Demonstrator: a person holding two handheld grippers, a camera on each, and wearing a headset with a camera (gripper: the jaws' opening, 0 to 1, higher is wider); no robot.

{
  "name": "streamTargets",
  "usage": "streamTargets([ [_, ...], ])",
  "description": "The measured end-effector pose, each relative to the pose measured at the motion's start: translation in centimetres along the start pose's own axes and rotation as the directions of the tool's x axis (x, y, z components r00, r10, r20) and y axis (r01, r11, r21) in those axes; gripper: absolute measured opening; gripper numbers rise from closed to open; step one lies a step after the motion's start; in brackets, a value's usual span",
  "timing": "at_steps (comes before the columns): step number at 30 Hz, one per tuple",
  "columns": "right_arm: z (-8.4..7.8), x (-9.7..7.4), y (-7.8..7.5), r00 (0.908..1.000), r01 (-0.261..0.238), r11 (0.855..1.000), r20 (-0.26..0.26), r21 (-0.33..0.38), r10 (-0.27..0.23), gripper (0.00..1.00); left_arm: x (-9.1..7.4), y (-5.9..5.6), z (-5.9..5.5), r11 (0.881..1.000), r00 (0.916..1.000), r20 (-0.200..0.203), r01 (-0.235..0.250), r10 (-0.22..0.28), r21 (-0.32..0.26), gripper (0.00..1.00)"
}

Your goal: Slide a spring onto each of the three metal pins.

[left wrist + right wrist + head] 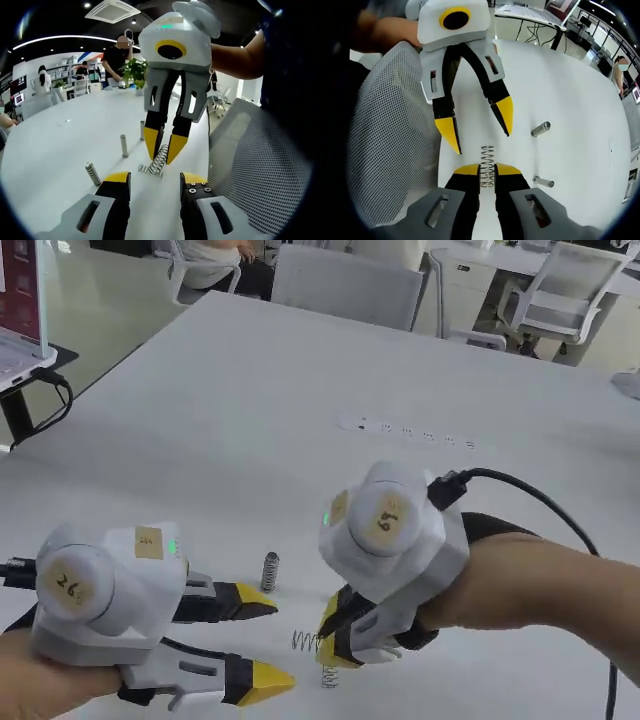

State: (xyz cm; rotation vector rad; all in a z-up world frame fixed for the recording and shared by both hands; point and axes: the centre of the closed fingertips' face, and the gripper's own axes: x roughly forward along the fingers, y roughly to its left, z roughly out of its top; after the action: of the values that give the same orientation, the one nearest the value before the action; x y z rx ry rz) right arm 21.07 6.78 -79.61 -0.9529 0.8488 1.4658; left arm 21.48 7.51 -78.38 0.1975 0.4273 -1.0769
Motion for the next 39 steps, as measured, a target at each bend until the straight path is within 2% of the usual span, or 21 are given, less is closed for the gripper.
streamTargets([
  [10, 0.9, 0.4, 0.8, 0.9991, -0.040, 0.997, -0.019, -0.059, 0.039, 0.08, 0.4, -0.5, 0.2, 0.999, 0.9996, 0.005, 0.029, -0.029, 0.016, 0.18],
  [19, 1.0, 0.2, 0.9, 0.9987, -0.046, 0.996, -0.025, -0.078, 0.045, 0.08, 0.5, -0.8, -0.2, 0.998, 0.9987, -0.017, 0.050, -0.049, 0.031, 0.05],
  [26, 1.1, 0.0, 0.9, 0.9990, -0.044, 0.995, -0.014, -0.084, 0.043, 0.08, 0.4, -0.8, 0.0, 0.998, 0.9986, -0.010, 0.052, -0.052, 0.042, 0.03],
  [39, 1.2, -1.1, 0.5, 0.9974, -0.028, 0.999, 0.066, -0.028, 0.030, 0.12, -0.3, -0.8, 0.3, 0.998, 0.9987, 0.012, 0.048, -0.048, 0.048, 0.03],
])
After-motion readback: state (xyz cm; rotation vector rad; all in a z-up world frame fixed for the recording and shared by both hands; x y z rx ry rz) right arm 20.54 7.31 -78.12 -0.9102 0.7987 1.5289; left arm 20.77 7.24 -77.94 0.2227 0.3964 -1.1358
